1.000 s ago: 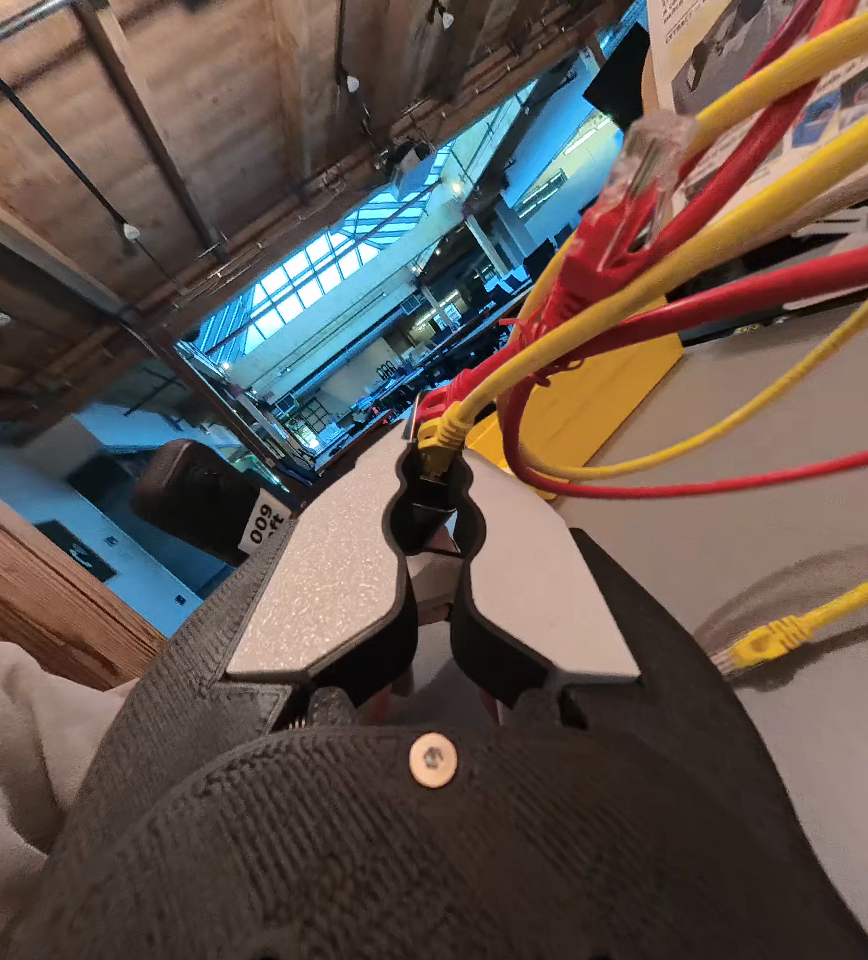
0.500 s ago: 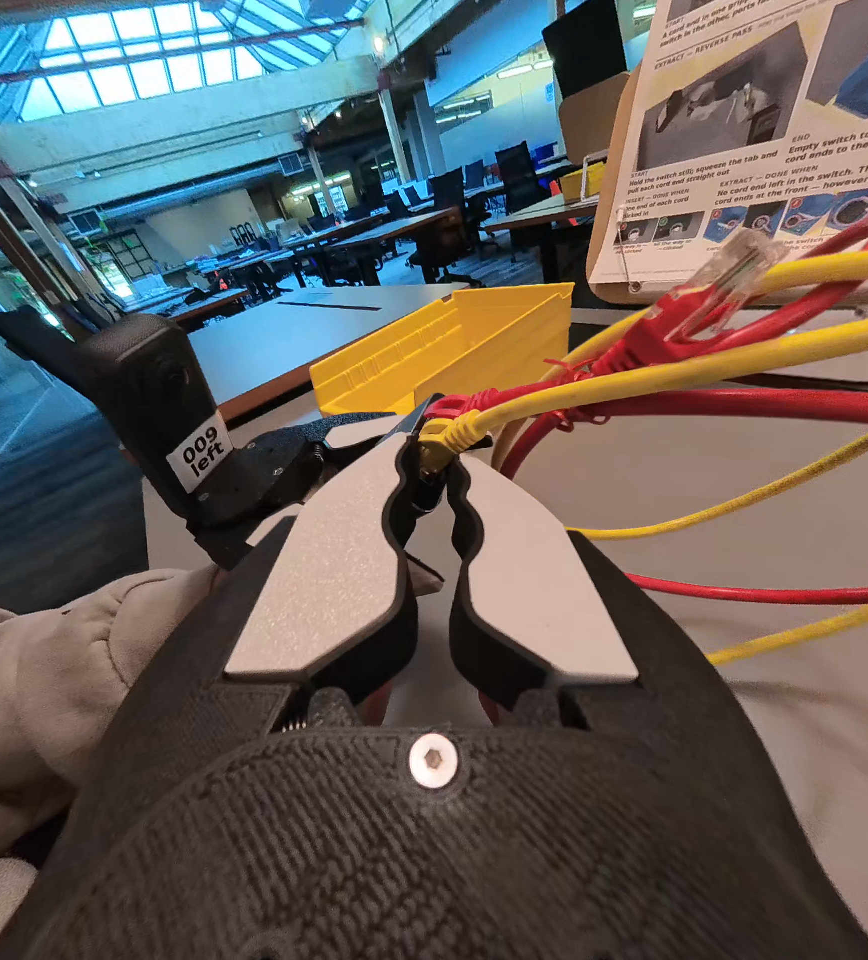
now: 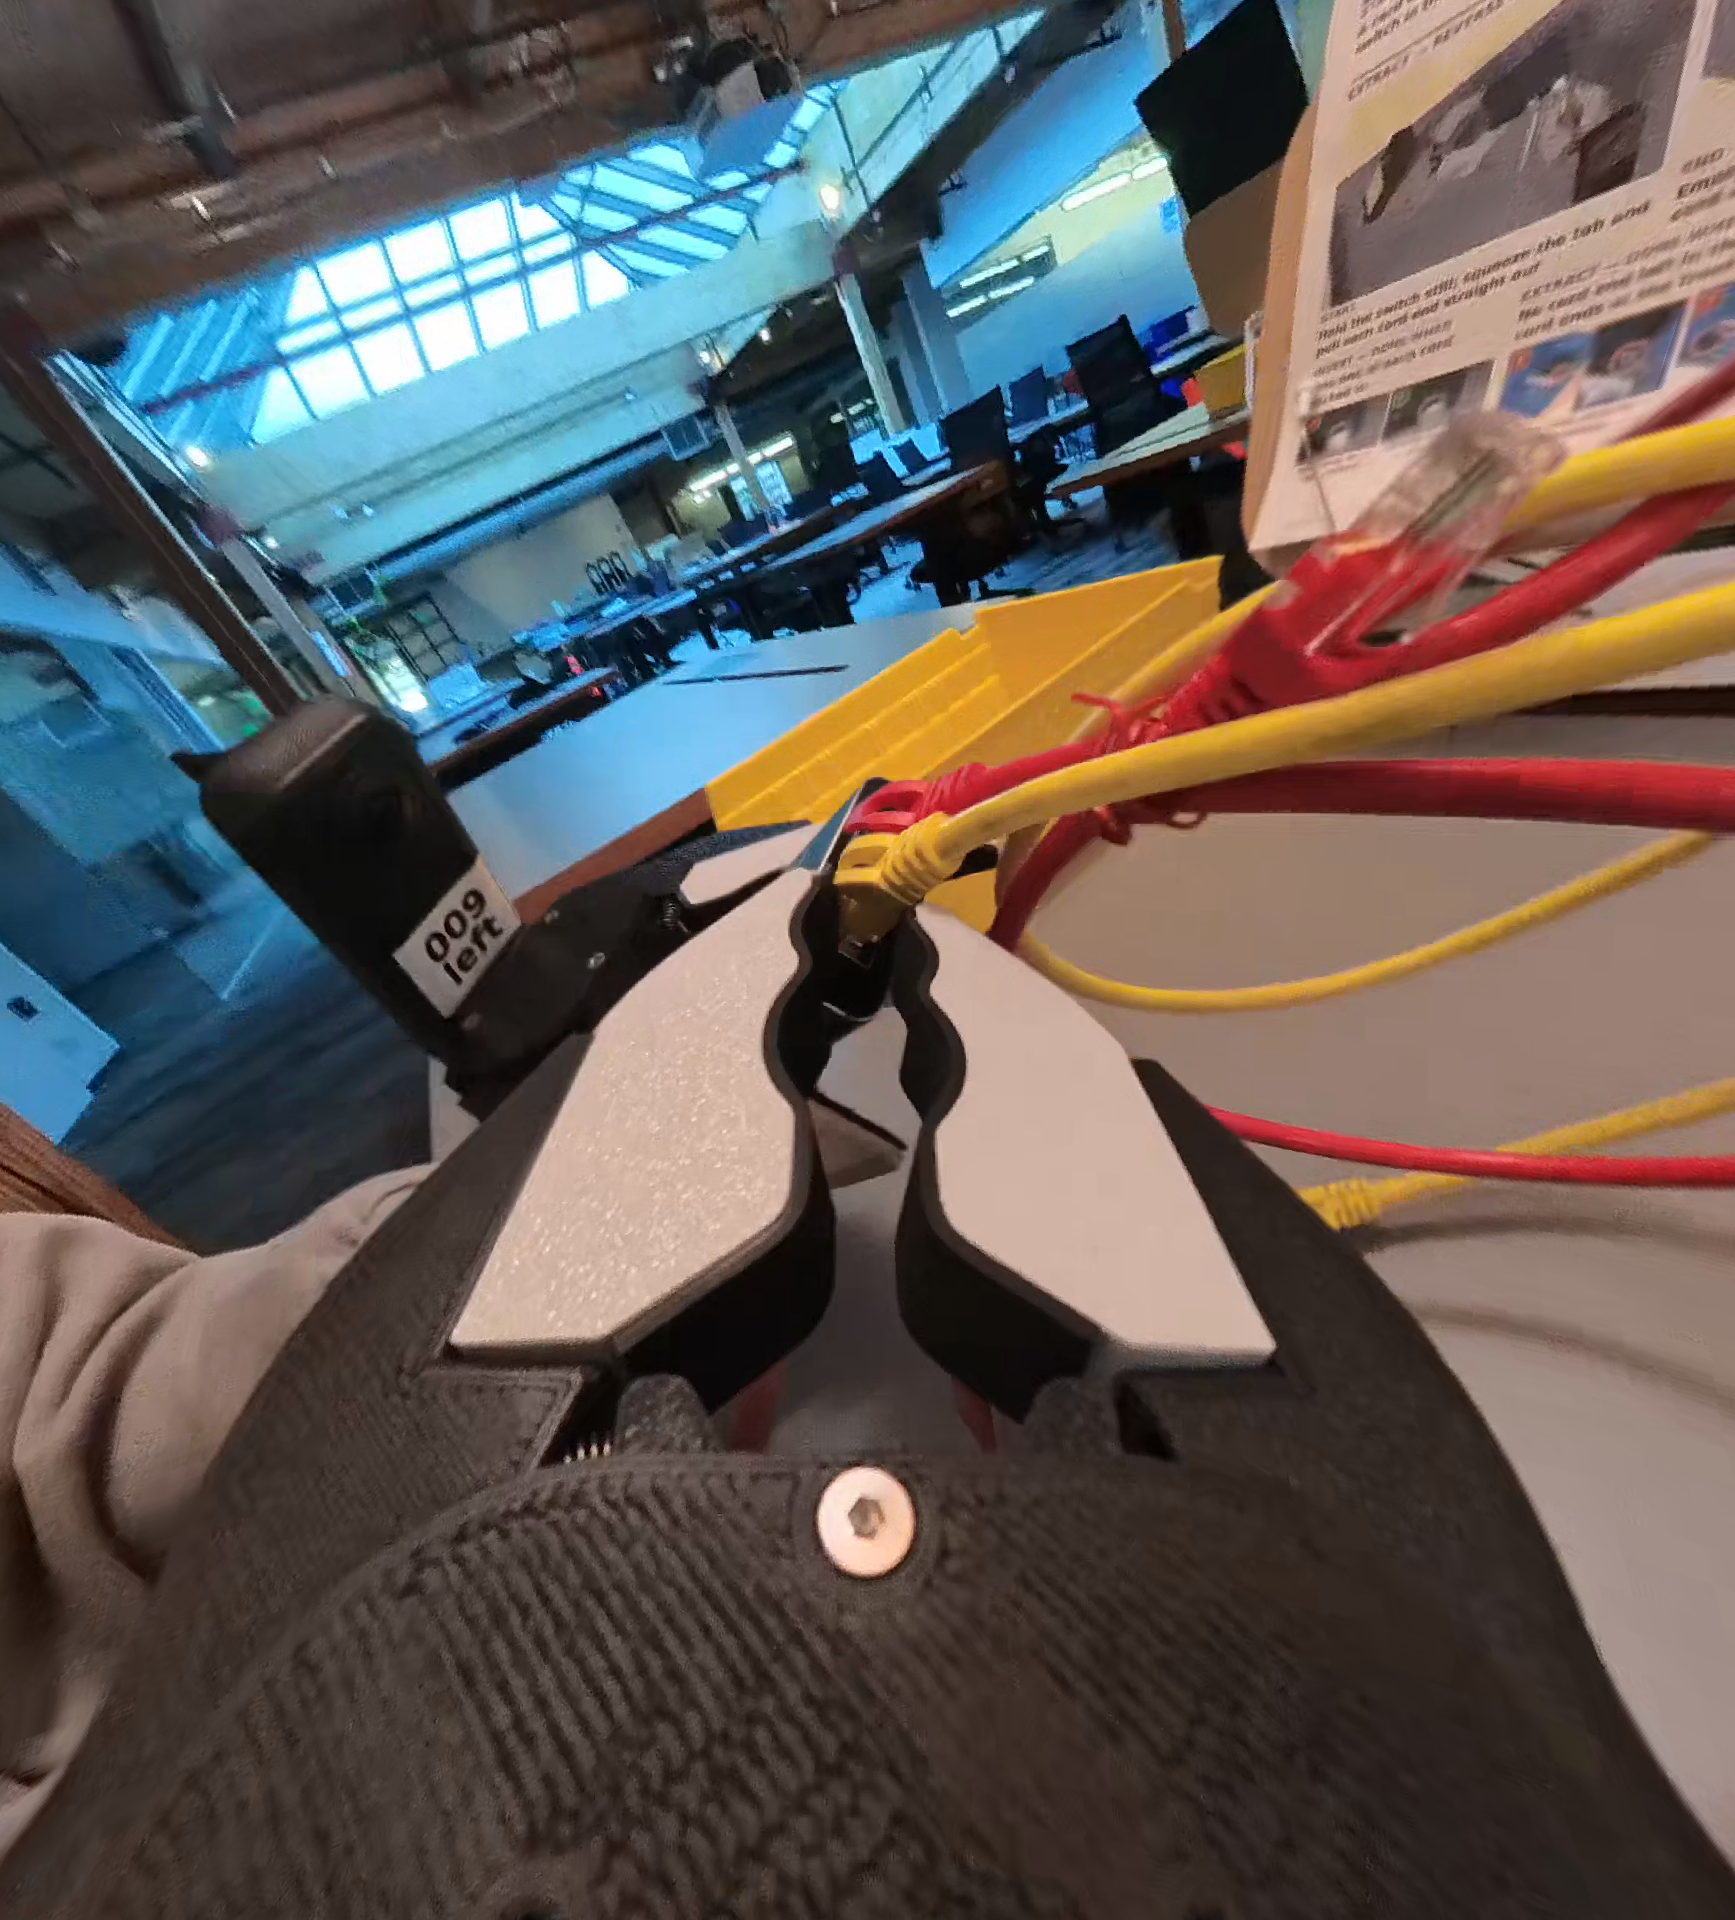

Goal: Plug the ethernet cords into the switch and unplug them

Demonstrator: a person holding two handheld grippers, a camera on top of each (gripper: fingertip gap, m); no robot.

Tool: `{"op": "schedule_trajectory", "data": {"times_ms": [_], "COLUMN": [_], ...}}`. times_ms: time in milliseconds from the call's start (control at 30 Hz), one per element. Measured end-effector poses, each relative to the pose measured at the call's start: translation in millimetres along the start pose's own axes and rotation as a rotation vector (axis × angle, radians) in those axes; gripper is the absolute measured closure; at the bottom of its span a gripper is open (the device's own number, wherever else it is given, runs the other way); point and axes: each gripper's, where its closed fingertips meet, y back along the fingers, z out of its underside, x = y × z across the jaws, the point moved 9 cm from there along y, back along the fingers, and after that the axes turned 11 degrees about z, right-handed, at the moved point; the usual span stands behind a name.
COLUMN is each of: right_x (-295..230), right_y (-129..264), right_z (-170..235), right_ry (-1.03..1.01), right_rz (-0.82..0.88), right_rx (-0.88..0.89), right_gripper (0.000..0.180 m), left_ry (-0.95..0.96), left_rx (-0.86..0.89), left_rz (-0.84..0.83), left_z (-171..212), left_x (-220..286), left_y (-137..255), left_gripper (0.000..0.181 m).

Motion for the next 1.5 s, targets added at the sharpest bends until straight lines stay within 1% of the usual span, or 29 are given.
{"op": "schedule_trajectory", "data": {"times_ms": [67,100,200,233,267,300,367,433,500,567,600,800,867,967,1067,1267,1433,1467,1500], "right_x": [0.8,0.1,1.6,1.4,1.0,0.9,0.9,1.2,1.6,3.0,3.2,4.2,6.1,9.7,8.1,4.4,-1.2,-2.8,-3.4], "right_y": [0.6,1.6,1.4,0.9,0.3,-0.4,-0.7,0.6,1.2,2.8,3.1,1.7,2.4,-0.1,-2.6,-1.6,-0.2,0.5,3.4], "right_z": [0.9,1.0,3.3,4.0,4.8,4.8,3.6,2.0,2.1,3.4,3.6,2.1,4.0,10.9,12.1,7.6,1.5,-0.5,-4.1], "right_ry": [-0.004,-0.012,-0.203,-0.240,-0.236,-0.239,-0.215,-0.175,-0.127,-0.130,-0.100,-0.054,-0.092,-0.199,-0.178,-0.125,-0.001,0.049,0.094], "right_rz": [-0.004,-0.012,-0.124,-0.147,-0.147,-0.151,-0.138,-0.122,-0.089,-0.087,-0.070,-0.032,-0.049,-0.096,-0.085,-0.066,-0.018,0.005,0.045], "right_rx": [-0.001,0.002,0.055,0.071,0.079,0.075,0.074,0.061,0.042,0.040,0.032,0.017,0.021,0.031,0.021,0.008,-0.022,-0.034,-0.012], "right_gripper": [0.167,0.167,0.166,0.166,0.166,0.166,0.167,0.166,0.166,0.166,0.166,0.167,0.167,0.166,0.166,0.166,0.166,0.167,0.175], "left_ry": [-0.024,-0.077,-0.232,-0.256,-0.268,-0.268,-0.192,-0.159,-0.191,-0.241,-0.236,-0.023,-0.068,-0.212,-0.292,-0.301,-0.310,-0.299,-0.270], "left_rx": [-0.014,-0.036,-0.083,-0.089,-0.096,-0.096,-0.062,-0.051,-0.077,-0.116,-0.119,-0.017,-0.046,-0.133,-0.174,-0.164,-0.153,-0.145,-0.151], "left_rz": [-0.012,-0.039,-0.130,-0.145,-0.151,-0.151,-0.113,-0.098,-0.122,-0.141,-0.138,-0.041,-0.056,-0.118,-0.167,-0.179,-0.192,-0.191,-0.203], "left_z": [0.3,-1.2,-10.9,-13.2,-13.8,-13.6,-12.9,-12.8,-10.0,-10.5,-9.3,-1.1,-1.7,-2.9,-2.0,-4.3,-5.4,-4.9,-2.7], "left_x": [0.9,2.0,5.7,6.3,6.3,5.8,4.7,5.2,5.8,6.7,6.5,3.8,4.2,4.2,4.2,4.7,5.1,5.0,2.8], "left_y": [-0.1,0.3,3.8,4.8,5.5,6.1,5.8,4.7,3.3,2.7,2.2,-1.7,-1.8,0.9,3.6,4.4,5.6,5.4,6.0], "left_gripper": [0.105,0.105,0.105,0.105,0.105,0.105,0.105,0.105,0.105,0.105,0.105,0.105,0.105,0.105,0.105,0.105,0.105,0.105,0.105]}}
